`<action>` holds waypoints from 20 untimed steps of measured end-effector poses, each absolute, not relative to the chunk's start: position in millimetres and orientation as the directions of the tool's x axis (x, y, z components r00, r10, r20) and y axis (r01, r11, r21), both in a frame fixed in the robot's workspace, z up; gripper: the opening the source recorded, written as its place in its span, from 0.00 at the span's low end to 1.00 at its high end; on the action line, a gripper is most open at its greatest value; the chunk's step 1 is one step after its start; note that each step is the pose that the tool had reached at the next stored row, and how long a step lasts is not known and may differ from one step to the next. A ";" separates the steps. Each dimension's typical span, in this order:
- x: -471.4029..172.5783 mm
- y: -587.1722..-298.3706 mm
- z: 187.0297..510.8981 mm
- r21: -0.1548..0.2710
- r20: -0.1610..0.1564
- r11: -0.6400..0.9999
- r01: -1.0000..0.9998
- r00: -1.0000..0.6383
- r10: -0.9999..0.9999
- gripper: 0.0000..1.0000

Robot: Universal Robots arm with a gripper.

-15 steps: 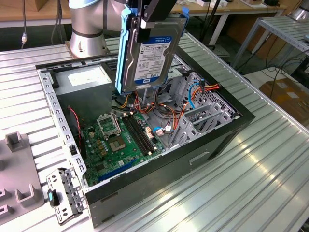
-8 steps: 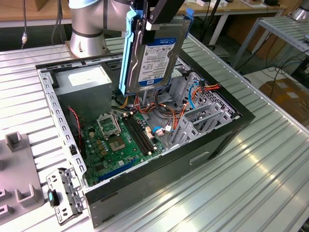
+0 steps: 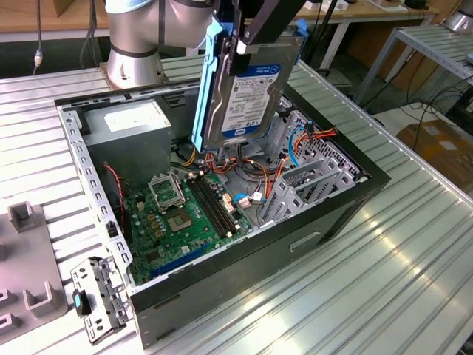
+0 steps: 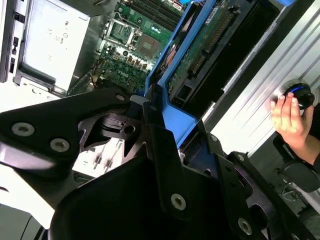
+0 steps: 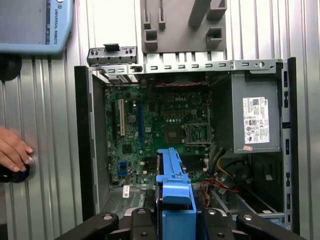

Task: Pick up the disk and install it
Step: 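Insert the disk into the insertion slot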

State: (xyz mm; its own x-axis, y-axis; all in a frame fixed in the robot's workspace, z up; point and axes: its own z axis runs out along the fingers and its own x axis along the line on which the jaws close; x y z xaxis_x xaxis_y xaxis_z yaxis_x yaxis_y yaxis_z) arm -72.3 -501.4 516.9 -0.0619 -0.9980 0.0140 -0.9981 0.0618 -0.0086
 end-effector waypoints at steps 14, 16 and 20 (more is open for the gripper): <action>-63.4 -513.0 515.5 -0.009 0.018 0.062 -0.998 -0.062 -0.998 0.37; -61.8 -514.3 515.2 -0.009 0.019 0.062 -0.998 -0.062 -0.998 0.37; -59.6 -516.1 514.9 -0.009 0.020 0.062 -0.998 -0.062 -0.998 0.37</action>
State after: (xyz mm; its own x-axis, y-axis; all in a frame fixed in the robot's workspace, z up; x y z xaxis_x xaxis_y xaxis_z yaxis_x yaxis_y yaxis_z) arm -59.6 -516.1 514.9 -0.0619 -0.9979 0.0196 -0.9980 0.0618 -0.0089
